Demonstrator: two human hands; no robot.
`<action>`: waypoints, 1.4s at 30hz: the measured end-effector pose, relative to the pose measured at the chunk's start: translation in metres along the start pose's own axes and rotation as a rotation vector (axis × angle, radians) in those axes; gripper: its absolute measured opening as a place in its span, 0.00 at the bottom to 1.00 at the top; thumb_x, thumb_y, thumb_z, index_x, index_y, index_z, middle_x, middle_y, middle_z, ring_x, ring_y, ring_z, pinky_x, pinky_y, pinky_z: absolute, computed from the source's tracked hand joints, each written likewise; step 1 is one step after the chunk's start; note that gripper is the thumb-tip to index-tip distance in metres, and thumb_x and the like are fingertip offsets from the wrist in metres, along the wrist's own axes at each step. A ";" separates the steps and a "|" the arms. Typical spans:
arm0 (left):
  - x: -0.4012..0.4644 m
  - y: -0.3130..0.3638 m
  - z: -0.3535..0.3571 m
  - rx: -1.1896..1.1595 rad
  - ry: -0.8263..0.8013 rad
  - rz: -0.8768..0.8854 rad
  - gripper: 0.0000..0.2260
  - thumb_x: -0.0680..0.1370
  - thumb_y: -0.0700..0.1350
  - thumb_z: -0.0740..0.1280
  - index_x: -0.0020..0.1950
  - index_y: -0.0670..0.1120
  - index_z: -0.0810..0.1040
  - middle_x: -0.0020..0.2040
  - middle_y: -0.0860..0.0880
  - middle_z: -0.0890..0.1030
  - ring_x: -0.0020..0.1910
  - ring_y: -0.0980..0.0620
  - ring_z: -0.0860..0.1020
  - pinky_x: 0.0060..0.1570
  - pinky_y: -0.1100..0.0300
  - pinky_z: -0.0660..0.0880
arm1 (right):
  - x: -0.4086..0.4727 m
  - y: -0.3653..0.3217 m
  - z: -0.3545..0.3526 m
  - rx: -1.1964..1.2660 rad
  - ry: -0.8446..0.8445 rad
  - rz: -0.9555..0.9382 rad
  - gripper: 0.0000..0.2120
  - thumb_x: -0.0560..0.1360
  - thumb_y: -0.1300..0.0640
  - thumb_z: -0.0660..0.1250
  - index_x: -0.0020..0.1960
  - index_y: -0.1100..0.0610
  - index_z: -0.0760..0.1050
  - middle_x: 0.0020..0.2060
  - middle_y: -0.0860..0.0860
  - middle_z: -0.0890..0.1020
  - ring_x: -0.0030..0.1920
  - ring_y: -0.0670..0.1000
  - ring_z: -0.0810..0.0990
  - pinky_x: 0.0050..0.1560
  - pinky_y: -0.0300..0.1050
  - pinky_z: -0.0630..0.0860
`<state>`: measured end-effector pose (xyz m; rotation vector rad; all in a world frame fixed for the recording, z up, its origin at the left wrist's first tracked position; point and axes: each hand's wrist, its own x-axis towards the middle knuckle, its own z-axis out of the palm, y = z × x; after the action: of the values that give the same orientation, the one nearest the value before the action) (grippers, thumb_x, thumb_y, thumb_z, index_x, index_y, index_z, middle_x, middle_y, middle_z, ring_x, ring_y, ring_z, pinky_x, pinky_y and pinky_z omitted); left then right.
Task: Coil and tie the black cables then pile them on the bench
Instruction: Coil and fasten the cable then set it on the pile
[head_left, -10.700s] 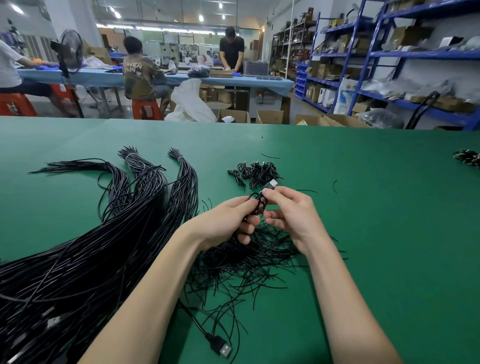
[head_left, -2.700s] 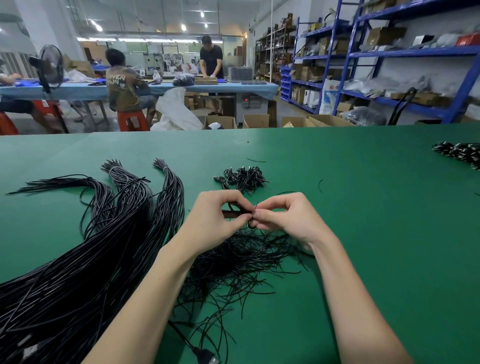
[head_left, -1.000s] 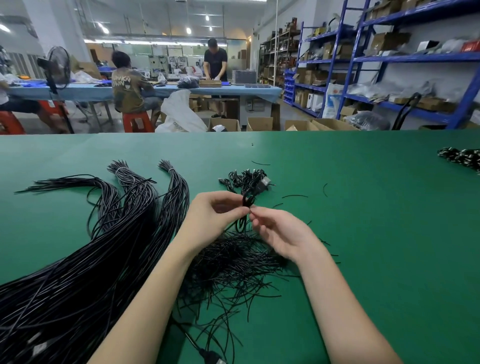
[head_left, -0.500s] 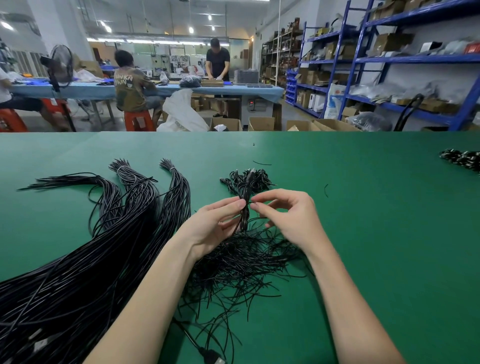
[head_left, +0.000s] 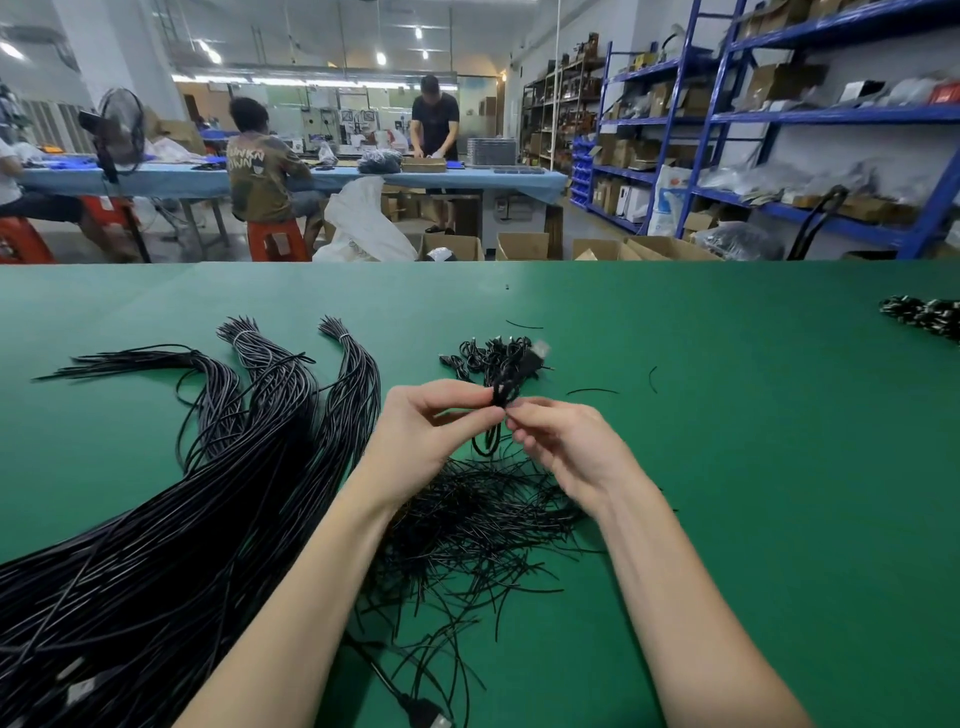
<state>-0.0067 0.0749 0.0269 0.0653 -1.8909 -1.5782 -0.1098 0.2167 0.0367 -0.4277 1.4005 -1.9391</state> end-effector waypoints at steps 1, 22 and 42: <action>0.000 -0.001 -0.001 0.099 -0.015 0.097 0.10 0.70 0.40 0.78 0.51 0.47 0.87 0.48 0.50 0.87 0.49 0.53 0.85 0.51 0.65 0.78 | 0.001 0.001 0.000 0.118 -0.017 0.105 0.04 0.73 0.70 0.71 0.44 0.65 0.84 0.33 0.54 0.82 0.29 0.45 0.79 0.28 0.32 0.76; 0.002 -0.002 -0.006 -0.320 0.015 -0.627 0.28 0.61 0.50 0.80 0.60 0.44 0.83 0.48 0.50 0.84 0.41 0.54 0.78 0.49 0.60 0.73 | -0.001 0.000 -0.010 -0.896 0.062 -0.675 0.03 0.73 0.49 0.78 0.47 0.45 0.87 0.43 0.38 0.86 0.38 0.45 0.83 0.43 0.38 0.79; -0.001 -0.001 -0.009 -0.298 0.005 -0.593 0.15 0.71 0.43 0.75 0.57 0.40 0.84 0.39 0.50 0.83 0.34 0.56 0.77 0.38 0.66 0.77 | 0.004 0.011 0.001 -0.302 -0.017 -0.079 0.06 0.80 0.55 0.70 0.54 0.55 0.83 0.42 0.48 0.87 0.34 0.45 0.82 0.31 0.36 0.77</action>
<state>-0.0022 0.0676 0.0257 0.5402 -1.6946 -2.2302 -0.1082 0.2113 0.0261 -0.6470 1.6948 -1.7835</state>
